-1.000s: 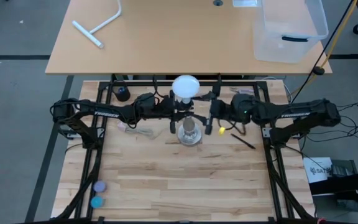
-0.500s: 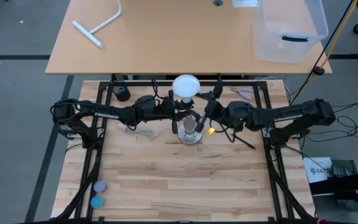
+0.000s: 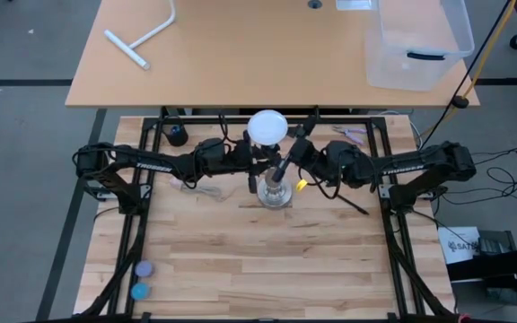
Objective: Screw lightbulb
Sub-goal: Remove the lightbulb from the lamp
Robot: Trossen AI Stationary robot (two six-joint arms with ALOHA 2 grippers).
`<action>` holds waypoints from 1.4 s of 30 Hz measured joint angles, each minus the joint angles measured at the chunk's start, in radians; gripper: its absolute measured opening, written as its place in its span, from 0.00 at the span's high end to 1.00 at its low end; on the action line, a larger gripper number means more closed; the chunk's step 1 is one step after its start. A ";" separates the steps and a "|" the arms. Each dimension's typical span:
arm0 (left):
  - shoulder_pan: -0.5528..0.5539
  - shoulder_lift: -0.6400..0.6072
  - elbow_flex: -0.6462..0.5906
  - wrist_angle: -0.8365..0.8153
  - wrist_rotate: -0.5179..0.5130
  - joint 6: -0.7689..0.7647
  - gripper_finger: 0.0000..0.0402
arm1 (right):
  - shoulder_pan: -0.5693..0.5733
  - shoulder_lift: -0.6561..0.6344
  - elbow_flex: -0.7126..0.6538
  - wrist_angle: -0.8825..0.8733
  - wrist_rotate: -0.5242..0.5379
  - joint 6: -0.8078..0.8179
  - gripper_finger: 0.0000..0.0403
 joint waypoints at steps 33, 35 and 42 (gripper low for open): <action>0.031 0.002 -0.001 0.015 0.453 -0.002 0.82 | -0.274 -0.005 0.001 -0.044 -0.956 0.295 0.58; 0.031 0.003 0.000 0.021 0.460 -0.007 0.82 | -0.291 -0.005 0.001 -0.040 -0.984 0.318 0.58; 0.031 0.003 0.000 0.020 0.449 -0.026 0.82 | -0.304 -0.002 0.001 -0.009 -1.013 0.333 0.57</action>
